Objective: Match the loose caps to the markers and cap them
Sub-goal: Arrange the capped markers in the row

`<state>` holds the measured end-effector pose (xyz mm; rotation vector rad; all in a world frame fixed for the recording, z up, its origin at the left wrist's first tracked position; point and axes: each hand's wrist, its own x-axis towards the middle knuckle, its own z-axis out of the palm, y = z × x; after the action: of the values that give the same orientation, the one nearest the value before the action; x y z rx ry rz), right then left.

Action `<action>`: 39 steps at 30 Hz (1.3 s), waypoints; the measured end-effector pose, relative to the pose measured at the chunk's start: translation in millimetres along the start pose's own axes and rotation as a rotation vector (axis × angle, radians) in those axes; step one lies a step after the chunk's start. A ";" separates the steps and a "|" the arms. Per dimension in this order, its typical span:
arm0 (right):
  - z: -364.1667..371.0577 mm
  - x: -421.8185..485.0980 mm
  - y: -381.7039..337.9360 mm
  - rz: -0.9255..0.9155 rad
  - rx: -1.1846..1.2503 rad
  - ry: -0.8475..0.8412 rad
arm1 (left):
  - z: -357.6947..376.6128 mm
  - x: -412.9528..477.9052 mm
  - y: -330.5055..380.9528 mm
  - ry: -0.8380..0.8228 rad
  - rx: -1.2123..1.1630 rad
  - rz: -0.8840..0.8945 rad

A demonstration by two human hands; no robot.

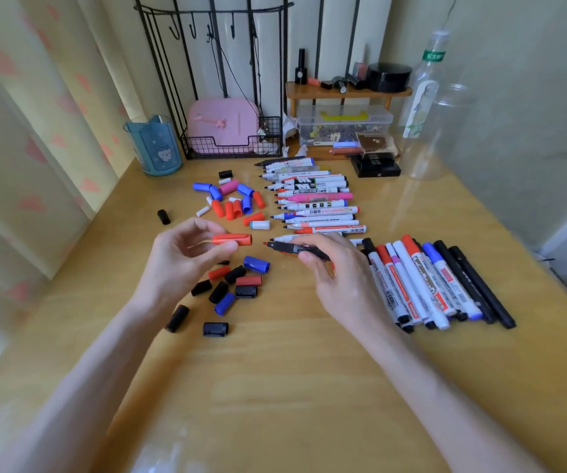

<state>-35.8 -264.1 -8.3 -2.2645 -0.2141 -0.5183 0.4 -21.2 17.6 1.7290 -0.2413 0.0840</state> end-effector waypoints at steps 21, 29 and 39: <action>6.5 -6.3 -8.1 -0.161 0.045 -0.100 | 17.1 -21.4 -14.4 -0.148 0.396 0.221; 9.2 -5.0 -2.4 -0.075 0.119 -0.142 | 22.4 -24.1 -12.5 -0.154 0.401 0.237; -17.4 2.7 -8.7 -0.093 -0.044 -0.048 | 38.5 -18.1 -15.2 -0.119 0.322 0.269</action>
<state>-41.3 -271.1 9.2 -2.3196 -0.3369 -0.5222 -17.1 -54.7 -7.2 2.0148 -0.5730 0.2272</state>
